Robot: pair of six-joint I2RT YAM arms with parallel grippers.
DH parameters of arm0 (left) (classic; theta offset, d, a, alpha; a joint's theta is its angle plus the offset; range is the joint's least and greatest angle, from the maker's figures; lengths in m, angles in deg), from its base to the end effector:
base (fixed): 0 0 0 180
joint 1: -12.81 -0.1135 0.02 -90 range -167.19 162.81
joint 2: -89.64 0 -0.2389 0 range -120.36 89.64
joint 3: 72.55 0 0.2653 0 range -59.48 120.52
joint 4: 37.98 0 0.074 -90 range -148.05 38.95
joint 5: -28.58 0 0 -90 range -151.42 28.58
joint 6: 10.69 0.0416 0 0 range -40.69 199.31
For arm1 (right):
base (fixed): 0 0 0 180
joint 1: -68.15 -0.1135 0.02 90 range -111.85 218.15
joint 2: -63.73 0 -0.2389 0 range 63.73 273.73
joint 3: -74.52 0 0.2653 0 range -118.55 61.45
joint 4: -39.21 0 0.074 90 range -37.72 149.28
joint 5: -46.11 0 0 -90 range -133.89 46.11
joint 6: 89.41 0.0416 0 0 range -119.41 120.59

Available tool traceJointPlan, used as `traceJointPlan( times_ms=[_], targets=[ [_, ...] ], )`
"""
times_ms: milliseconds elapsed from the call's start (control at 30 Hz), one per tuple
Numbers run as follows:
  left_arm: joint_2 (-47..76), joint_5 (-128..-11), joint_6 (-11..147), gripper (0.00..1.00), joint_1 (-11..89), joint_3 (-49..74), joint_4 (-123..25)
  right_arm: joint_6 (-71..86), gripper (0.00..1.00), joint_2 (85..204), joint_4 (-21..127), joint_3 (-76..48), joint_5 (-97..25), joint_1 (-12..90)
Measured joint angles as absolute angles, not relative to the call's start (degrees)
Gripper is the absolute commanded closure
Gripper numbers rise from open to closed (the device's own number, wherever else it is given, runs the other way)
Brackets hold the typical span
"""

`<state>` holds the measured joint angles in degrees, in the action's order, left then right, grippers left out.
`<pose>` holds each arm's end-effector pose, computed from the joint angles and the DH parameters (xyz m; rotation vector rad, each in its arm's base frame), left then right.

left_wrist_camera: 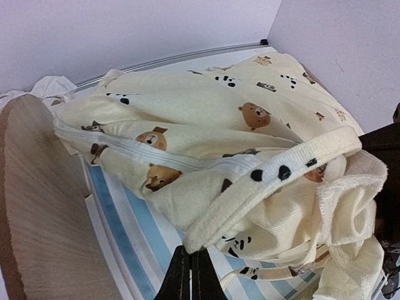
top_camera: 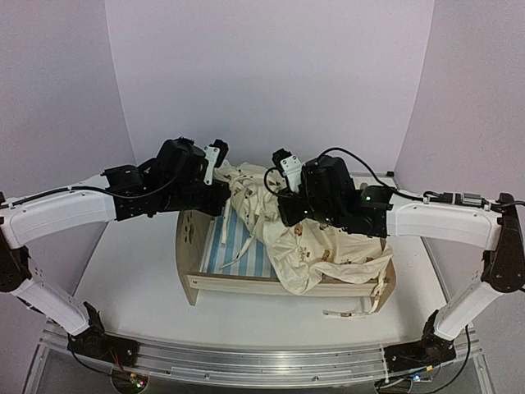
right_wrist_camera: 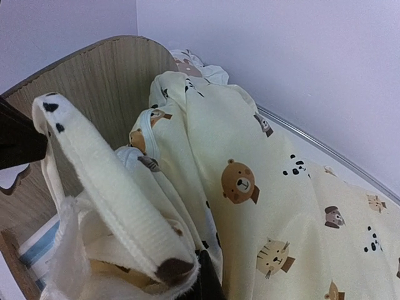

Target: Set up the pet bed

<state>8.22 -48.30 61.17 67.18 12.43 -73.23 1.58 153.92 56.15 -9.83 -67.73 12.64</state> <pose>0.2096 -0.2762 0.3060 0.5364 2.0823 -0.5089 0.2336 0.3103 0.2820 -0.6406 1.8320 0.2472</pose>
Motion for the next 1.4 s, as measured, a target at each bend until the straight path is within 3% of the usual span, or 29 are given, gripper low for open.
traceJointPlan(
  times_ms=[333,633,733,933,1400],
  targets=[
    [11.5,-42.8,56.2,0.97,67.3,12.7,-83.7,5.8,1.0,154.6,56.3,-9.9,-62.2,12.7],
    [14.9,-40.7,51.7,0.93,67.8,8.4,-84.4,9.8,1.0,160.0,56.4,-10.8,-55.1,12.9],
    [15.8,-40.9,50.3,0.84,68.0,7.3,-83.6,10.8,1.0,161.2,56.6,-11.7,-53.4,12.9],
    [18.0,-42.6,47.3,0.56,68.6,5.9,-82.2,12.0,1.0,162.9,56.9,-13.0,-51.6,12.9],
    [23.3,-42.8,46.3,0.52,68.7,5.7,-86.1,13.0,1.0,165.3,60.0,-16.7,-49.5,12.1]
  ],
)
